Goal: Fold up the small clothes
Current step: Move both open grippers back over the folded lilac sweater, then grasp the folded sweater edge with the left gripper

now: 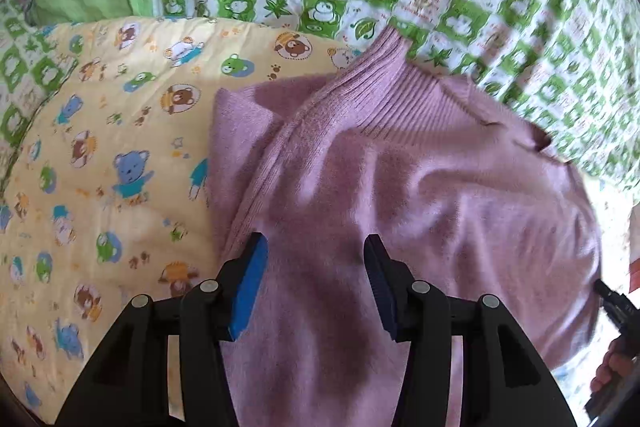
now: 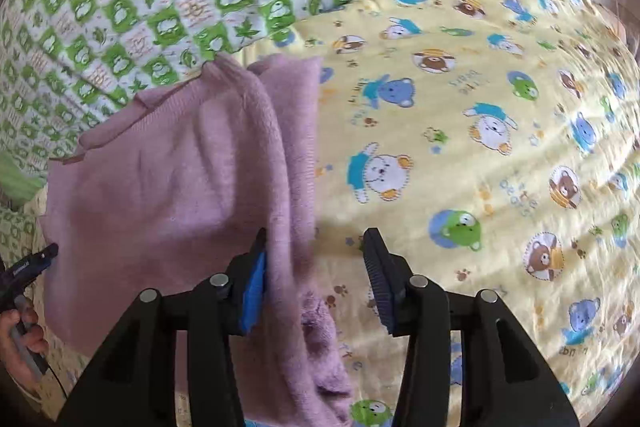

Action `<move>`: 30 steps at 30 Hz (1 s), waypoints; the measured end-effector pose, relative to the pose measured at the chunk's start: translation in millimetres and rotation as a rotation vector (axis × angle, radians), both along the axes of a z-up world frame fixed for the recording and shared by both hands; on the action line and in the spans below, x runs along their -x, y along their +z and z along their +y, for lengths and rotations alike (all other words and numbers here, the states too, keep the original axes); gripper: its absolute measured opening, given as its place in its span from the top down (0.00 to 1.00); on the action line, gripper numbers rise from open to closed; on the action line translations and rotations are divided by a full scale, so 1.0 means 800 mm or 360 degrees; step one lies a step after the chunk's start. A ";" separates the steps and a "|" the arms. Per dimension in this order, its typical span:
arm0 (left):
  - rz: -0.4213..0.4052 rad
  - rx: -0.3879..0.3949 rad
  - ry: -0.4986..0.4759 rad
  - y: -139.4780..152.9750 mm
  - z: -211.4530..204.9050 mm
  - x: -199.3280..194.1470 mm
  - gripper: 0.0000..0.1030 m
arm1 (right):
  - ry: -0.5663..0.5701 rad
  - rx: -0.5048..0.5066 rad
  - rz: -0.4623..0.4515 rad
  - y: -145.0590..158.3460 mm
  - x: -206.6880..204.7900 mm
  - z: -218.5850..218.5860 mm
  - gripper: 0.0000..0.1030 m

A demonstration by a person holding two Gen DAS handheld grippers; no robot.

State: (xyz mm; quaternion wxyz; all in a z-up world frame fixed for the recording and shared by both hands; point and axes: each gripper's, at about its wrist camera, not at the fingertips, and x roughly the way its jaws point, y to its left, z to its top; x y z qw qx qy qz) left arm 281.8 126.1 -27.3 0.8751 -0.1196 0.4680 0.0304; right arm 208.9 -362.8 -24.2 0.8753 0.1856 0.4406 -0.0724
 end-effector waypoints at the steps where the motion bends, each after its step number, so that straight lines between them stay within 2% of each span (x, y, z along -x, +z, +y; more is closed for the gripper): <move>1: -0.0004 0.0014 0.0016 0.008 0.000 0.010 0.47 | -0.0008 -0.0074 -0.0017 0.004 0.006 -0.010 0.54; 3: -0.0031 0.0033 0.0050 0.018 0.006 0.031 0.35 | -0.0008 -0.0129 -0.0044 0.017 0.020 -0.012 0.54; 5: -0.0051 0.0067 0.0117 0.027 0.010 0.064 0.29 | 0.0027 -0.0114 -0.0097 0.034 0.032 0.001 0.54; 7: -0.0043 0.0118 0.0160 0.029 0.019 0.095 0.28 | 0.0063 -0.0134 -0.0150 0.050 0.046 0.014 0.54; 10: 0.0057 0.0156 0.0235 0.013 0.027 0.131 0.26 | 0.0104 -0.0167 -0.0198 0.069 0.070 0.035 0.53; 13: 0.0123 0.0238 0.0286 -0.007 0.038 0.165 0.26 | 0.0153 -0.0179 -0.0186 0.068 0.076 0.072 0.53; 15: 0.0182 0.0338 0.0326 -0.023 0.046 0.181 0.26 | 0.0189 -0.0202 -0.0172 0.065 0.085 0.089 0.53; 19: 0.0214 0.0515 0.0401 -0.045 0.055 0.192 0.26 | 0.0254 -0.0219 -0.0117 0.053 0.097 0.116 0.53; 25: 0.0248 0.0674 0.0498 -0.071 0.056 0.182 0.26 | 0.0338 -0.0220 -0.0053 0.041 0.111 0.146 0.53; 30: 0.0204 0.0718 0.0611 -0.079 0.060 0.165 0.24 | 0.0352 -0.0218 -0.0029 0.038 0.119 0.151 0.52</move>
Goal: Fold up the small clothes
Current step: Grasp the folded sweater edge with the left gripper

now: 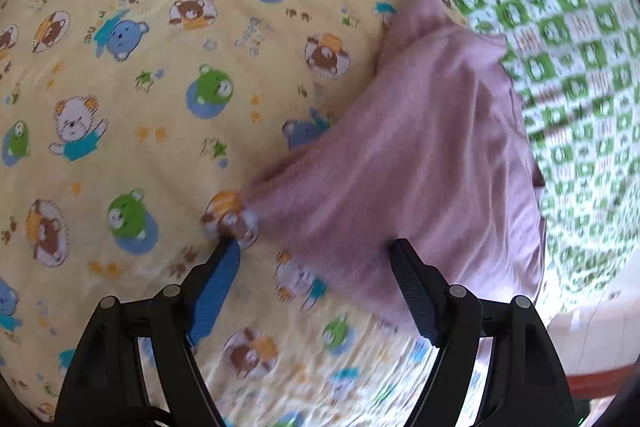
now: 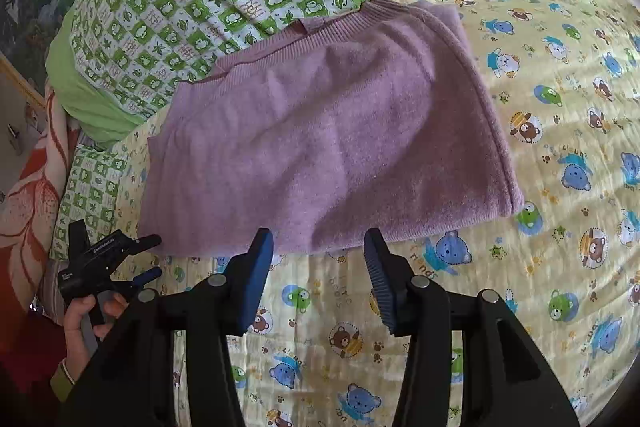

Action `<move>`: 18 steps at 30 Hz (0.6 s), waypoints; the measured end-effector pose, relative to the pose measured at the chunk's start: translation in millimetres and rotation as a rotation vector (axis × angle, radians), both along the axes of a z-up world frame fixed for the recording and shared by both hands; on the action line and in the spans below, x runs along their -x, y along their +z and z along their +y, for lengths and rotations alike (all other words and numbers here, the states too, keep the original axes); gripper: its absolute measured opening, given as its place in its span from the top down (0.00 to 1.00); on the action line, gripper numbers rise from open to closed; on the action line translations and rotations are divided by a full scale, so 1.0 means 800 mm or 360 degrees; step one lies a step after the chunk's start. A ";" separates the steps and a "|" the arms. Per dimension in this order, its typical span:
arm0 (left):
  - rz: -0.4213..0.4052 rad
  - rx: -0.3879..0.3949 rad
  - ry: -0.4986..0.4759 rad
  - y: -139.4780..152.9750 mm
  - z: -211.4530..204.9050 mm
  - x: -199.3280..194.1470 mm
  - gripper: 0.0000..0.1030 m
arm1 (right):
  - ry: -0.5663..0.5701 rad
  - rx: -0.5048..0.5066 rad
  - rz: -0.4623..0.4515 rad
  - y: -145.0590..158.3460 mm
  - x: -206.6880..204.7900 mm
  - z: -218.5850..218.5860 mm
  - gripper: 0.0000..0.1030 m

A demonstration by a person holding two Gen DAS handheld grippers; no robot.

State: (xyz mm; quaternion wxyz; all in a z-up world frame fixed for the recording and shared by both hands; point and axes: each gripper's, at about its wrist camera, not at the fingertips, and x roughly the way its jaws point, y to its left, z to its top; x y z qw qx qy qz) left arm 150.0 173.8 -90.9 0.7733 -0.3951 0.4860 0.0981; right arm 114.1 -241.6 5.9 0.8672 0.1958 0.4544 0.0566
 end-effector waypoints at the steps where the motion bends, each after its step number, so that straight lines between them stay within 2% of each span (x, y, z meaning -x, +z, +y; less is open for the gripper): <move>1: -0.0004 -0.0003 0.0018 0.000 0.000 -0.004 0.24 | 0.0000 0.0002 0.0003 -0.001 0.001 -0.001 0.52; 4: -0.0010 -0.0026 0.0058 0.001 0.001 -0.018 0.26 | -0.0017 0.0004 0.0016 -0.004 0.003 -0.006 0.52; 7: -0.0017 -0.0066 0.0074 0.006 -0.002 -0.030 0.38 | -0.0046 -0.0007 0.0033 -0.009 0.001 -0.014 0.52; 9: -0.0027 -0.0067 0.0054 0.006 -0.003 -0.037 0.61 | -0.0055 -0.0008 0.0036 -0.010 -0.001 -0.017 0.52; 10: -0.0038 -0.0061 0.0042 0.007 -0.003 -0.039 0.67 | -0.0056 -0.0008 0.0036 -0.011 -0.002 -0.018 0.52; 11: -0.0049 -0.0058 0.0025 0.008 -0.005 -0.042 0.78 | -0.0058 -0.0009 0.0037 -0.011 -0.003 -0.019 0.52; 14: -0.0078 -0.0113 -0.0016 0.022 -0.016 -0.050 0.85 | -0.0067 -0.0013 0.0042 -0.014 -0.005 -0.020 0.52; 18: -0.0182 -0.0218 -0.0115 0.056 -0.041 -0.053 0.89 | -0.0074 -0.0024 0.0047 -0.018 -0.010 -0.024 0.52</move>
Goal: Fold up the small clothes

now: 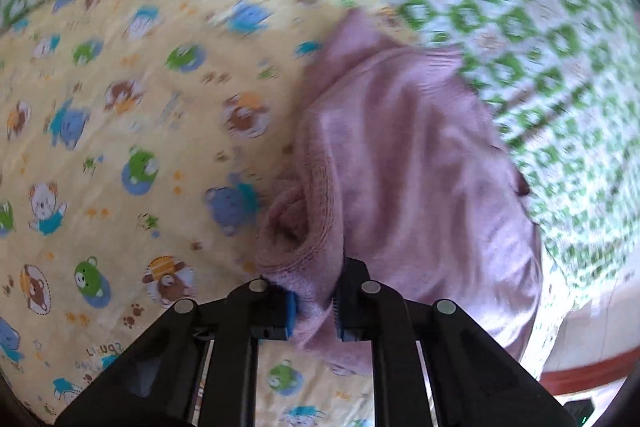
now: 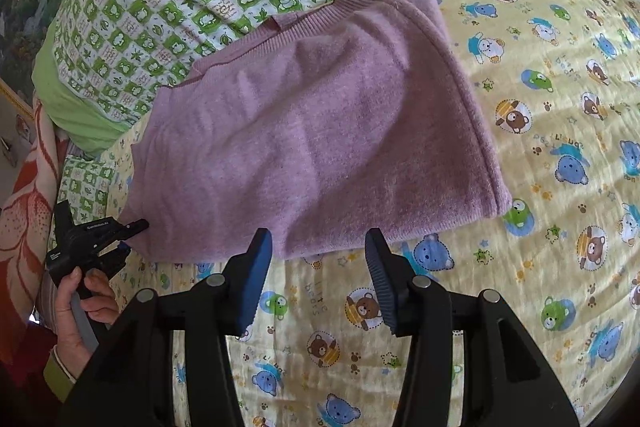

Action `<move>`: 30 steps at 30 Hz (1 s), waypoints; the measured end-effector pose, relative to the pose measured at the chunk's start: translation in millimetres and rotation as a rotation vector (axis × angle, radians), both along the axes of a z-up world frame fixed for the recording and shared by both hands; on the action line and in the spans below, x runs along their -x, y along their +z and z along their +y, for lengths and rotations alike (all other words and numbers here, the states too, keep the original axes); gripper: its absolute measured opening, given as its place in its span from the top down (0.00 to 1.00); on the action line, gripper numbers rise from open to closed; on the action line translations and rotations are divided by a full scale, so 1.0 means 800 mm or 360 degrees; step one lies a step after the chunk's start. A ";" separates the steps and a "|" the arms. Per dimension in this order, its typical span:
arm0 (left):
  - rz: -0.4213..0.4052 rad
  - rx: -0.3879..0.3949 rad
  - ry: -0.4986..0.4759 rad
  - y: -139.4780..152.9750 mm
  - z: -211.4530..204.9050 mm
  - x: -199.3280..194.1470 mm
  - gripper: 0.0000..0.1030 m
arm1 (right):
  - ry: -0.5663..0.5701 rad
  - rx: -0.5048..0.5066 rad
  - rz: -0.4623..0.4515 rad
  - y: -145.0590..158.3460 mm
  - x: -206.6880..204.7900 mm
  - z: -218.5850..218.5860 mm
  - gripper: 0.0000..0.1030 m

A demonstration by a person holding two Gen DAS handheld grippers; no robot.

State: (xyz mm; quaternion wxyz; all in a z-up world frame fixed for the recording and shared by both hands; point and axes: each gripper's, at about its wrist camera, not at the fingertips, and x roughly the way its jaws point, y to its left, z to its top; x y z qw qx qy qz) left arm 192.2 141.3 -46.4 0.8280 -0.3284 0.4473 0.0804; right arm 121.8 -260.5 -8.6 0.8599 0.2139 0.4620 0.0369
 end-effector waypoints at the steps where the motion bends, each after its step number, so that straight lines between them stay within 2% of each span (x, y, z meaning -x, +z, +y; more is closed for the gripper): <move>1: -0.0036 -0.0036 -0.0048 0.012 -0.011 -0.001 0.89 | -0.0001 -0.0006 -0.0001 0.000 -0.001 -0.001 0.52; 5: -0.0169 -0.0137 -0.0270 0.051 -0.066 -0.008 0.90 | -0.0003 -0.0030 -0.0023 0.002 -0.006 -0.006 0.52; 10: -0.0299 -0.0172 -0.0583 0.078 -0.148 -0.017 0.90 | -0.0038 -0.0064 -0.0065 0.010 -0.013 -0.025 0.52; 14: -0.0295 -0.0244 -0.0883 0.062 -0.224 -0.025 0.91 | -0.0128 -0.0088 -0.0068 0.012 -0.021 -0.057 0.52; 16: -0.0243 -0.0253 -0.0953 0.042 -0.243 -0.032 0.91 | -0.0153 -0.0099 -0.0070 0.014 -0.029 -0.073 0.52; 18: -0.0177 -0.0256 -0.0978 0.021 -0.255 -0.036 0.91 | -0.0152 -0.0106 -0.0070 0.016 -0.042 -0.082 0.52; 22: -0.0154 -0.0235 -0.0963 0.010 -0.254 -0.036 0.91 | -0.0083 -0.0167 -0.0081 0.022 -0.078 -0.079 0.52; 27: -0.0156 -0.0175 -0.0919 0.010 -0.237 -0.032 0.91 | 0.0169 -0.0327 -0.0113 0.027 -0.139 -0.032 0.51; 30: -0.0154 -0.0142 -0.0897 0.008 -0.229 -0.028 0.91 | 0.0357 -0.0430 -0.0076 0.020 -0.187 0.010 0.40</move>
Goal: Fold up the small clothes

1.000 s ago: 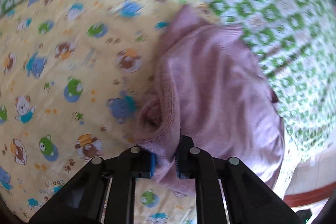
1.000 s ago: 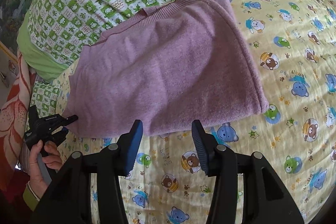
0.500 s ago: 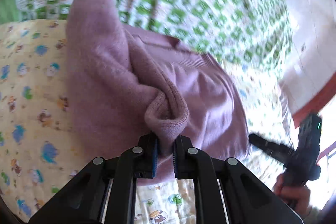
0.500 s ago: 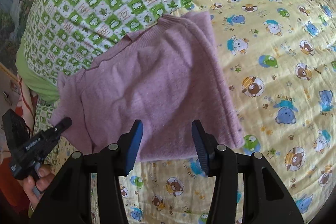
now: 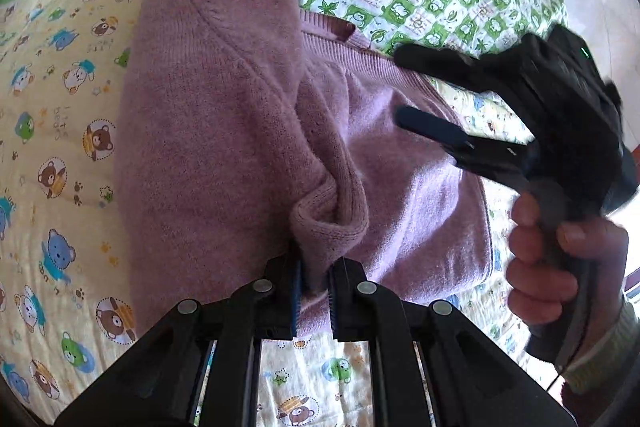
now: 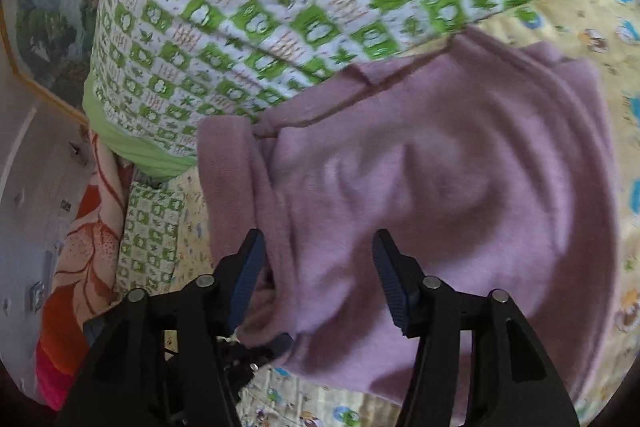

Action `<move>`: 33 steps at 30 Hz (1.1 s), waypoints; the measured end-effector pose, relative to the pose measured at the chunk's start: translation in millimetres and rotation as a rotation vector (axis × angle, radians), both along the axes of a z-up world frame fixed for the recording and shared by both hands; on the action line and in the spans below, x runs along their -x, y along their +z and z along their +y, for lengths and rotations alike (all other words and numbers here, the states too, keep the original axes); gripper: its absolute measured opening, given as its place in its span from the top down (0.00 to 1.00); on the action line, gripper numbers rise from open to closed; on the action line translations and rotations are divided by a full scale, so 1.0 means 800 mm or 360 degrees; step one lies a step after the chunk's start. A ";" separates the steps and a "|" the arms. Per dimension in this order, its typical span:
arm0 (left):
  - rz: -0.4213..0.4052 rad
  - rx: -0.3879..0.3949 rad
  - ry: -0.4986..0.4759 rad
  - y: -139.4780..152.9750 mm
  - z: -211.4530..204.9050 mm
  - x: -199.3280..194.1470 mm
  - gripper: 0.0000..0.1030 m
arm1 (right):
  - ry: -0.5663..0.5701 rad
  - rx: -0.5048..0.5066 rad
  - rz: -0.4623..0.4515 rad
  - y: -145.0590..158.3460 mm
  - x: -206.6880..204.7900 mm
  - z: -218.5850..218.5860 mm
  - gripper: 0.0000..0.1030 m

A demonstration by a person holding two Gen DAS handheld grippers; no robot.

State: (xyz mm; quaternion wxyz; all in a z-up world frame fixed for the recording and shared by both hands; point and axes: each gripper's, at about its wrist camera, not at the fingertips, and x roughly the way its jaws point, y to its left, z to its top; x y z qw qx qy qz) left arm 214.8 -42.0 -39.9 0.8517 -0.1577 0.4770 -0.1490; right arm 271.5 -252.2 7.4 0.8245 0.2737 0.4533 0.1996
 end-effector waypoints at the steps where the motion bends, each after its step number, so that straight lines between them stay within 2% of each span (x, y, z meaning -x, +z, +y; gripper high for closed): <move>1: 0.0001 0.0003 0.0004 -0.001 0.001 0.001 0.91 | 0.0057 -0.0014 0.0005 -0.002 -0.011 0.011 0.36; 6: 0.0024 0.0029 0.0031 -0.005 0.005 -0.004 0.91 | 0.0368 -0.0035 0.0037 -0.019 -0.076 0.080 0.35; 11: 0.0025 0.0026 0.0030 -0.004 0.005 -0.008 0.91 | 0.0435 -0.0032 0.0056 -0.034 -0.126 0.117 0.35; 12: 0.0026 0.0027 0.0030 -0.004 0.005 -0.008 0.91 | 0.0425 -0.0056 0.0066 -0.037 -0.134 0.121 0.39; 16: 0.0010 0.0041 0.0025 0.007 0.006 -0.005 0.91 | 0.0434 -0.0192 0.0132 -0.043 -0.152 0.123 0.84; 18: -0.0001 0.0058 0.0008 0.015 0.005 -0.002 0.91 | 0.0441 -0.0177 0.0077 -0.030 -0.145 0.122 0.85; 23: -0.0048 0.0142 -0.0107 0.044 -0.016 0.003 0.91 | 0.0394 -0.0176 -0.0069 0.017 -0.118 0.093 0.86; 28: -0.0107 0.0218 -0.0343 0.069 -0.078 0.000 0.91 | 0.0223 -0.0150 -0.0191 0.068 -0.084 0.017 0.87; 33: -0.0111 0.0153 -0.0569 0.055 -0.155 -0.008 0.91 | 0.0024 -0.0038 -0.0229 0.081 -0.052 -0.076 0.87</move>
